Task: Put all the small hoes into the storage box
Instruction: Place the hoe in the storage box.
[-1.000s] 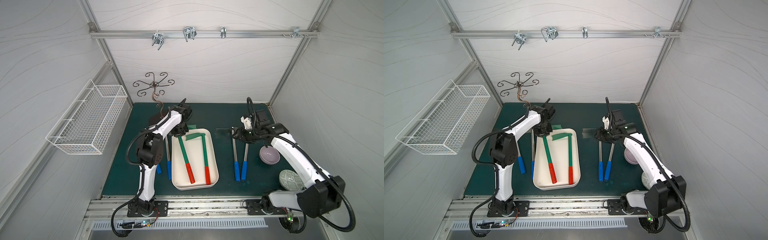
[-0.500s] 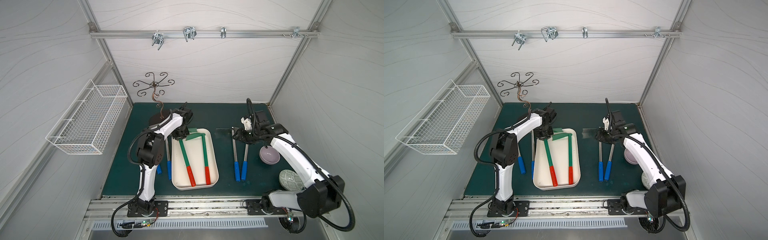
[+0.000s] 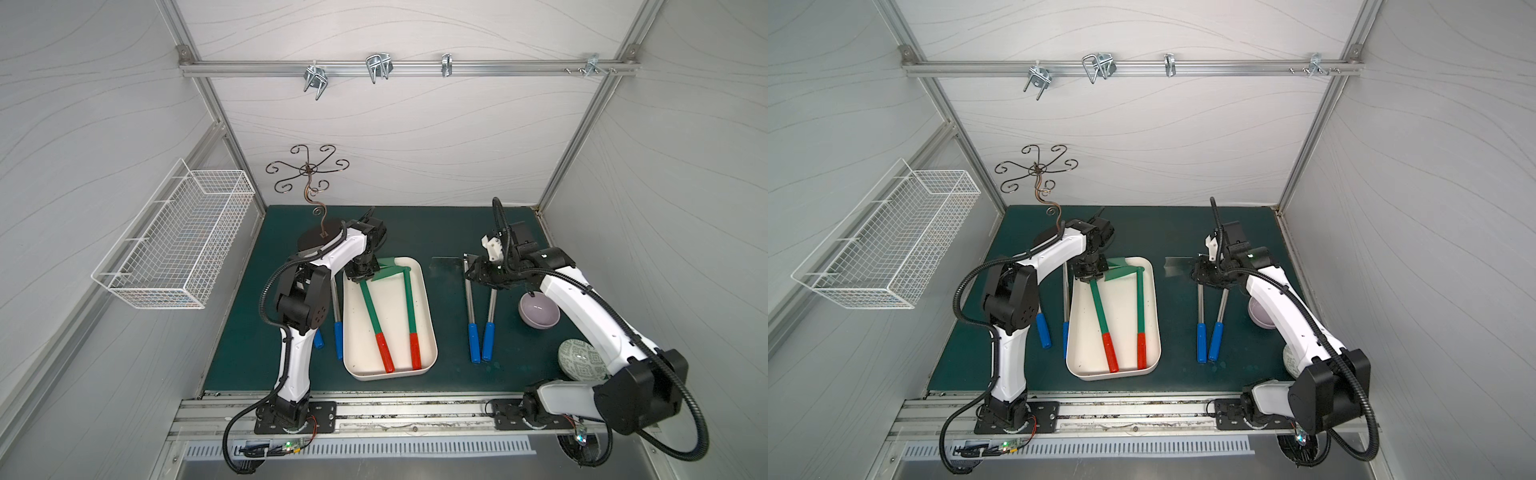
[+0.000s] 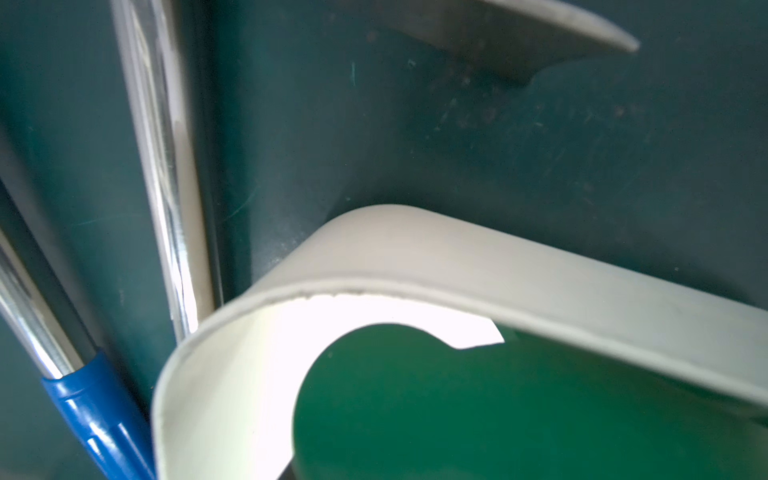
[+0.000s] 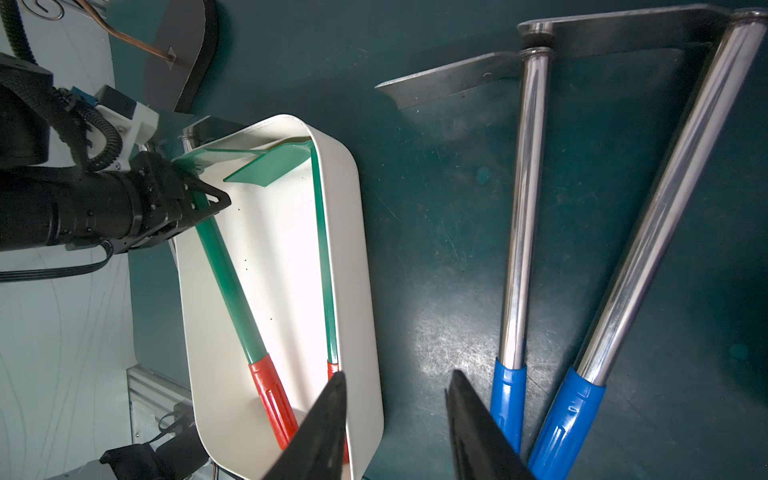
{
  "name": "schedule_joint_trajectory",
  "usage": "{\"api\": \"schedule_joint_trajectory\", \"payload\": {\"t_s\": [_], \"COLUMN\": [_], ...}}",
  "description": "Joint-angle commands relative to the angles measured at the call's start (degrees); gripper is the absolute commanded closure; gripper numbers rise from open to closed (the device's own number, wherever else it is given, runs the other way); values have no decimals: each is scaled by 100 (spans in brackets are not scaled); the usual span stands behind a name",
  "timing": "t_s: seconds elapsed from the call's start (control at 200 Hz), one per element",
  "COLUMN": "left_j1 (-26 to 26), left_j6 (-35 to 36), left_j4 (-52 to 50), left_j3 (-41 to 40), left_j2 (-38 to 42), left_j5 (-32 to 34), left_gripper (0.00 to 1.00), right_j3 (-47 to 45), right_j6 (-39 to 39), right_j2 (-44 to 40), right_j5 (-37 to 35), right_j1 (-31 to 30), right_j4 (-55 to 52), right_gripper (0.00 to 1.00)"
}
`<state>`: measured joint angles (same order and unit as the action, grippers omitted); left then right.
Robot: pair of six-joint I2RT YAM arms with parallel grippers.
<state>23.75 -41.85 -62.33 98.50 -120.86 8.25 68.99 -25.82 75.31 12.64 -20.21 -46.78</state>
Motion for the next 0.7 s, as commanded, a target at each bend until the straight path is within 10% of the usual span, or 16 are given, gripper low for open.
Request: {"api": "schedule_joint_trajectory", "payload": {"t_s": [0.0, 0.695], "left_j1": [33, 25], "left_j6": [-96, -32], "left_j4": [-16, -53], "left_j3": [20, 385], "left_j2": [-70, -576], "left_j5": [-69, -149], "left_gripper": [100, 96], "right_j3": [-73, -86], "right_j6": [-54, -21], "right_j2": [74, 133], "right_j5": [11, -19], "right_j1": [21, 24], "right_j4": [2, -27], "right_gripper": [58, 58]}}
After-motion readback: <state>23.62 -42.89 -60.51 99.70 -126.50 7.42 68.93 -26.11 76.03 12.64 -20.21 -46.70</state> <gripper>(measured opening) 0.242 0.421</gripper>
